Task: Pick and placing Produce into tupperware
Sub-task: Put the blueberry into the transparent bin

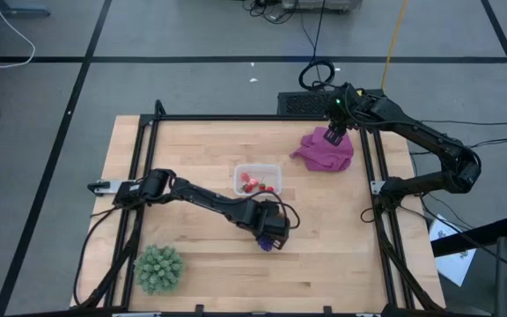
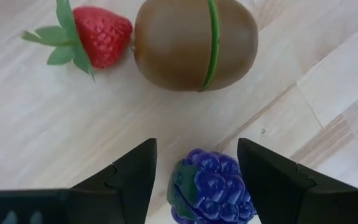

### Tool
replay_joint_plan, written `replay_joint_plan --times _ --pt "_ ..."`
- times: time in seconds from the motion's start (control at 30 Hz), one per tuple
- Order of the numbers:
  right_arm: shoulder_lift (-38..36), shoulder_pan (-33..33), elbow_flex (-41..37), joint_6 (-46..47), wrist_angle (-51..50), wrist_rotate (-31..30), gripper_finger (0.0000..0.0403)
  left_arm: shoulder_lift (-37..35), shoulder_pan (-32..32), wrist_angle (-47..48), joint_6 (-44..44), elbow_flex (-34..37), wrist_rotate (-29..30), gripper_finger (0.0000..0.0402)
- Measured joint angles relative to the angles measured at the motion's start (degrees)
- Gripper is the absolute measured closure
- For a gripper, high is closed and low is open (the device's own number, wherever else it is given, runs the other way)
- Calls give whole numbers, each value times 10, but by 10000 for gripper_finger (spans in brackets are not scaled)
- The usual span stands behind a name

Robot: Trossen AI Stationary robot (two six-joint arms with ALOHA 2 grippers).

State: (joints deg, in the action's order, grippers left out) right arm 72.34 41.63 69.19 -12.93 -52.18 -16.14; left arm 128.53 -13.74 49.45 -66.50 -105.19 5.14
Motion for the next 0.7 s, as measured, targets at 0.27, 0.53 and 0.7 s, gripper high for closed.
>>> replay_joint_plan --times 0.27,0.53,0.7 --pt "0 0 0 -2 0 0 234 0 1 0 -5 0 -11 174" --pt "0 0 0 -2 0 0 234 0 1 0 6 0 -13 174" --pt "0 0 0 -2 0 0 234 0 1 0 0 0 -17 174"
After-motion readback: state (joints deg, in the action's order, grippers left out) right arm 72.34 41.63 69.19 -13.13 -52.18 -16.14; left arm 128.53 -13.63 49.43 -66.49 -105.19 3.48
